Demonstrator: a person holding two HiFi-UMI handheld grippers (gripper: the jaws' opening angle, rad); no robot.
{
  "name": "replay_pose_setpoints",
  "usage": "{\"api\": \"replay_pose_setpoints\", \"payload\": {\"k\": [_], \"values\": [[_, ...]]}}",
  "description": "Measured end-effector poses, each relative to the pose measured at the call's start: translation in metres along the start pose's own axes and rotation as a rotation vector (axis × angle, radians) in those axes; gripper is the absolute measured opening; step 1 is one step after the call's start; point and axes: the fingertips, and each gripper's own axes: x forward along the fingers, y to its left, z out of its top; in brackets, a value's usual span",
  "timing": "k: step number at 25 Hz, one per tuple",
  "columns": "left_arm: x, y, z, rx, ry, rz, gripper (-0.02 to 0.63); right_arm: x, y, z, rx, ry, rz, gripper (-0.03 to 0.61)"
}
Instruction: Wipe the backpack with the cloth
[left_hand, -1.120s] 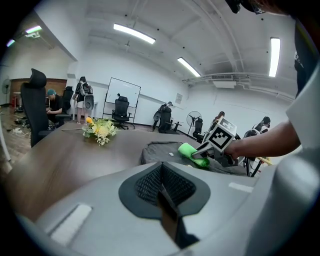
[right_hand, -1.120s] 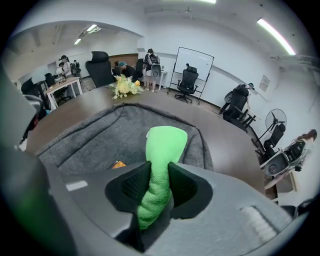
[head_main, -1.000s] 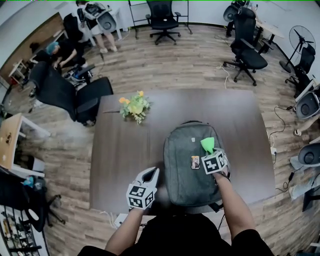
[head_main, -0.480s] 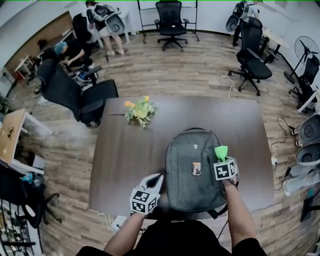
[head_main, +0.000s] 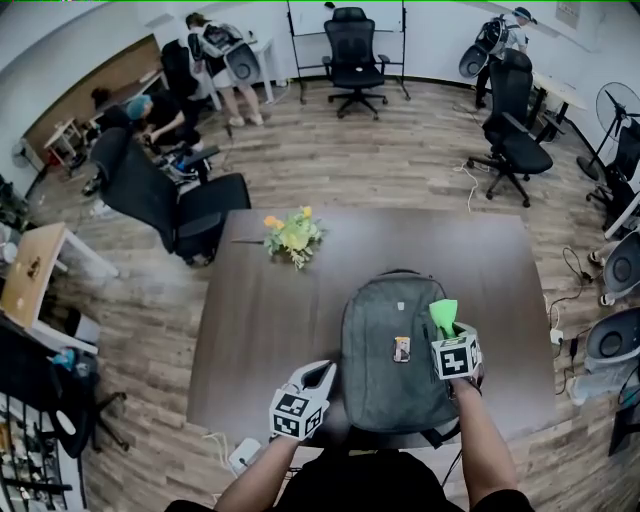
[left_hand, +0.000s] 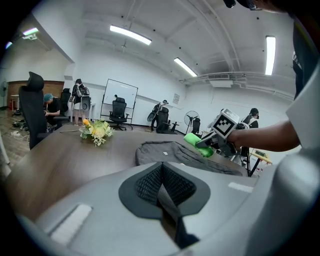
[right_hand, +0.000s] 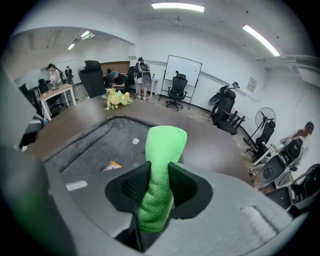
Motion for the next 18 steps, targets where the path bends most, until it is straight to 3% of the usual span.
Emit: {"api": "replay_pose_setpoints", "payload": {"k": [11,18], "values": [[-0.010,0.001,0.005,-0.001,-0.015,0.023,0.020,-0.037,0.100,0.016,0.089,-0.091,0.254,0.109],[-0.017,0.012,0.001,-0.011,-0.014,0.049,0.020,-0.037,0.179,0.003,0.151,-0.036,0.455,0.109]]}}
